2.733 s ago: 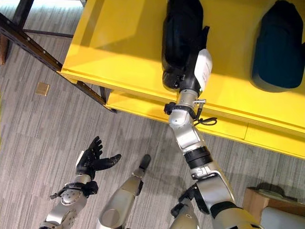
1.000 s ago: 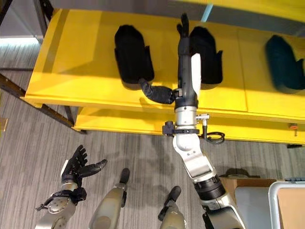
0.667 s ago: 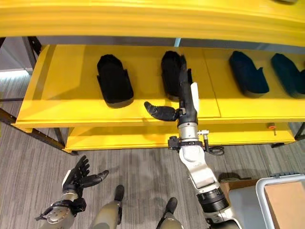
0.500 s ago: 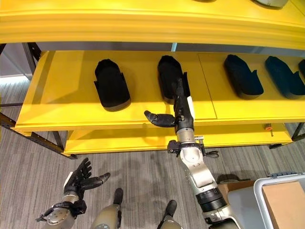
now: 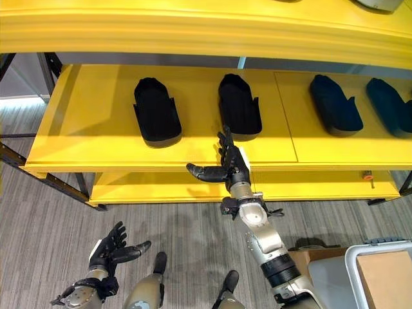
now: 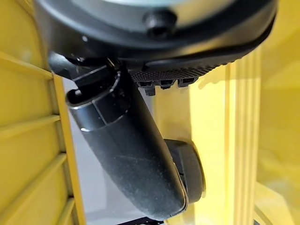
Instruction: Move parts from the plastic box to the shelf.
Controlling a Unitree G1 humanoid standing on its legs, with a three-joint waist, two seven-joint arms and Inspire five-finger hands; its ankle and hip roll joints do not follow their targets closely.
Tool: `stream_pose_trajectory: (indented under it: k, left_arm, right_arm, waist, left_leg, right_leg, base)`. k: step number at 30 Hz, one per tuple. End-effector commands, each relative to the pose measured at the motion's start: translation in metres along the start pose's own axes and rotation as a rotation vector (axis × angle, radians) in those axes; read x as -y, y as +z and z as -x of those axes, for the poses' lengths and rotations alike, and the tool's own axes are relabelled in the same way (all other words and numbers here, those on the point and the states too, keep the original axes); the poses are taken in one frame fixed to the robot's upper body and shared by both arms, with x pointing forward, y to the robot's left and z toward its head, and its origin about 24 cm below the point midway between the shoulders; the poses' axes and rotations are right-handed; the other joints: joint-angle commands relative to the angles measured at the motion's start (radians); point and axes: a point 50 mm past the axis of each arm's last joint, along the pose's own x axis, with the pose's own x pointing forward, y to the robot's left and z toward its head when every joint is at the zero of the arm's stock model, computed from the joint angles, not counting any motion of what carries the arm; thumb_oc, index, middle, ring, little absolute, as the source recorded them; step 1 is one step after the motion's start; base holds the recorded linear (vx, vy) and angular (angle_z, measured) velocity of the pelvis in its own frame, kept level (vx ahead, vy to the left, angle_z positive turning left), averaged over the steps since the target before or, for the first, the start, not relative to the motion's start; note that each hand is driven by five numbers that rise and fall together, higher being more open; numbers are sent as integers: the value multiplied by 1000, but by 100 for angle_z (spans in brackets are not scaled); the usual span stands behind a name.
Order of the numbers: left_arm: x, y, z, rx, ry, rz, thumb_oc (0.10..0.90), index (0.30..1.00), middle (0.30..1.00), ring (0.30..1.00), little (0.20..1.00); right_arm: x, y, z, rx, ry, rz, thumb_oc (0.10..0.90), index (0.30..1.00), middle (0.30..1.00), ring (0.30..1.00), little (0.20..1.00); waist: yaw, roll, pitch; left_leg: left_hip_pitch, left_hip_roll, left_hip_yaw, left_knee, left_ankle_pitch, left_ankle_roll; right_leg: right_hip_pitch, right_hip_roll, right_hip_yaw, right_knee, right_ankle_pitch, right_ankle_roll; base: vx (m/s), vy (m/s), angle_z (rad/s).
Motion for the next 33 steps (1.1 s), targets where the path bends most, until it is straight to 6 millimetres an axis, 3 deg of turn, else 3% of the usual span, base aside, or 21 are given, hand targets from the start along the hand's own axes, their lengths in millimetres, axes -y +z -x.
stream_pose_trajectory:
  k: [1,12,22,33]
  left_arm:
    - [0,25,-2,128,-34,-14,900,1000,1000,1000,1000]
    - [1,30,-5,150,-43,-25,900,1000,1000,1000,1000]
    - [1,40,-8,188,-28,-12,900,1000,1000,1000,1000]
    - [2,49,-11,226,-23,3,900,1000,1000,1000,1000]
  right_arm:
    - [-14,58,-19,259,76,9,900,1000,1000,1000,1000]
    - [-8,62,-41,231,19,76,900,1000,1000,1000,1000]
    - [3,88,-60,282,-44,166,900,1000,1000,1000,1000]
    - [0,110,-77,316,-61,212,900,1000,1000,1000,1000]
  waist:
    - [26,-11,-16]
    - [59,-18,31]
    - [82,-7,77]
    - [104,-12,101]
  left_leg:
    - [33,1,43,-101,20,42]
    - [1,-4,30,-92,25,43]
    - [-43,-13,16,-86,32,48]
    - [-69,-17,9,-83,32,52]
  right_leg:
    - [69,-56,-40,84,-72,67]
    - [53,-62,-54,92,-73,65]
    - [23,-71,-69,104,-69,63]
    - [2,-75,-74,109,-66,64]
  base:
    - [0,0,0]
    - [-11,1,4]
    - [-6,5,3]
    - [1,2,3]
